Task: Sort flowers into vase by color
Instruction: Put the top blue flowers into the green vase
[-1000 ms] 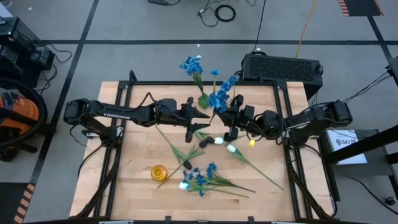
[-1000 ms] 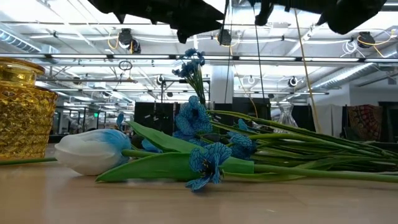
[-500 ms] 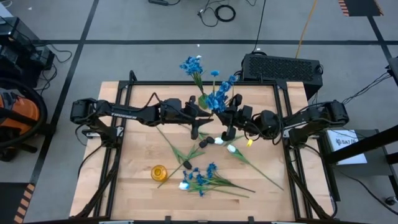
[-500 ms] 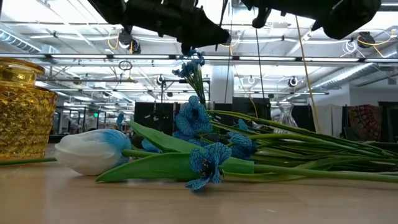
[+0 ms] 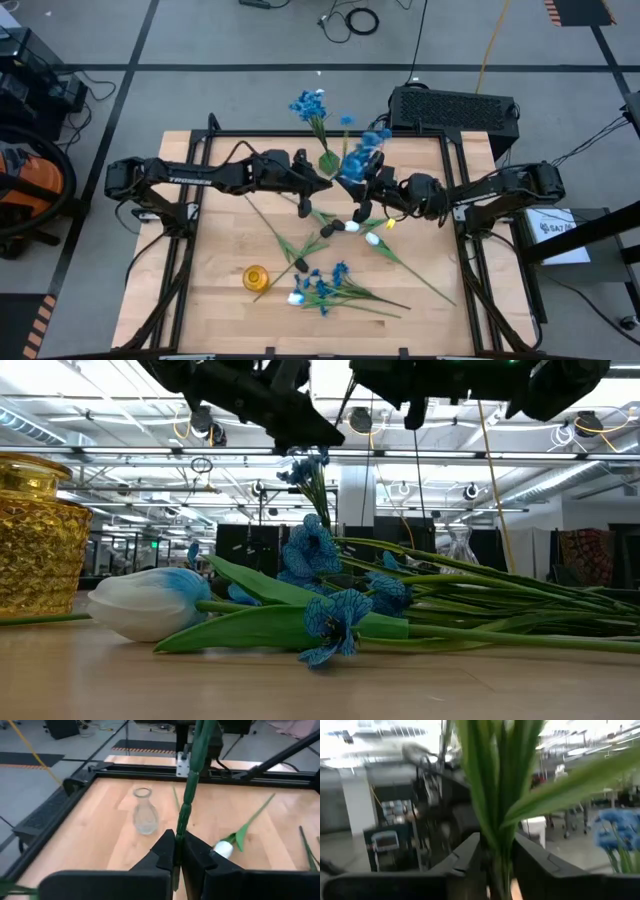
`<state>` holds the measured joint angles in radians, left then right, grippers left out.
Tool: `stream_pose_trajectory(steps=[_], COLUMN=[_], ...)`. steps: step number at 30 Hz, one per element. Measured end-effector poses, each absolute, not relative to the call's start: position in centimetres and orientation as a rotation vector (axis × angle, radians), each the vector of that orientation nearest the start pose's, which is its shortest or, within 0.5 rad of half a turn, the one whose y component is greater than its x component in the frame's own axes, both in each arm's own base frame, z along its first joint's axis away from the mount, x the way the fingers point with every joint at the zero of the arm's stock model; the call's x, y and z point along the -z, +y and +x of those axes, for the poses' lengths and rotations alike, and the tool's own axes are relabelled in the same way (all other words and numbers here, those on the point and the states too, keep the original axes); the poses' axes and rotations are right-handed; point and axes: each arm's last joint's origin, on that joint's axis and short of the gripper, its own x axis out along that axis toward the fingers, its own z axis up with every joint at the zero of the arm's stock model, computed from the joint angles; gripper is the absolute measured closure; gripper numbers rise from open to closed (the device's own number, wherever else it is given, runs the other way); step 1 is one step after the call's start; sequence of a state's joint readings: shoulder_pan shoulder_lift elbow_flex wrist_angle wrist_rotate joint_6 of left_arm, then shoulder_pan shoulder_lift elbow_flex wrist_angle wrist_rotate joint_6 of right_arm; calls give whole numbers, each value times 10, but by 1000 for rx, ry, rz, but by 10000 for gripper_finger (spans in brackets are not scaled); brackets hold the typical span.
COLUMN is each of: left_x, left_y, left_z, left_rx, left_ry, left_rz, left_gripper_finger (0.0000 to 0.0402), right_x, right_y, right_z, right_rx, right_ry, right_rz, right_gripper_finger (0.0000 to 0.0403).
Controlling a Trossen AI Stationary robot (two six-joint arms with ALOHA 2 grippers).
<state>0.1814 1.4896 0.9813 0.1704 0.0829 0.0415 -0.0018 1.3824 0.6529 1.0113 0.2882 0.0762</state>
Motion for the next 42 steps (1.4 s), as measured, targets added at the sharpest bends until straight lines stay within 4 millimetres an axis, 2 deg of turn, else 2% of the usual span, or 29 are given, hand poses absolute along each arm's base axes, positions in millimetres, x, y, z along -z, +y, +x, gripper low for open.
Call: stream_pose_trajectory(steps=[5,7,21,27,32,35,38,42], left_x=[-278,-276,-274,-270,-266,-262,-262,-261], left_y=[61,62,61,61,61,62,62,62], left_z=[313,310,311,314,316,318,319,319], left_rx=[-110,-112,-94,-53,-49,-40,-41,-46], left_ry=[386,419,427,434,445,454,451,454], left_rz=[-15,-17,6,19,24,57,61,61], left_gripper_finger=[383,383,384,384,384,384,384,384], right_x=[-277,-279,-277,-278,-278,-277,-276,-275], right_y=[-14,-14,-17,-21,-23,-26,-29,-31], right_z=[276,274,274,273,274,275,276,276], right_rx=[291,291,308,323,328,323,319,324], right_ry=[-230,-235,-207,-221,-231,-234,-247,-244], right_rz=[115,102,91,91,89,87,108,134], right_gripper_finger=[261,252,183,175,185,204,244,328])
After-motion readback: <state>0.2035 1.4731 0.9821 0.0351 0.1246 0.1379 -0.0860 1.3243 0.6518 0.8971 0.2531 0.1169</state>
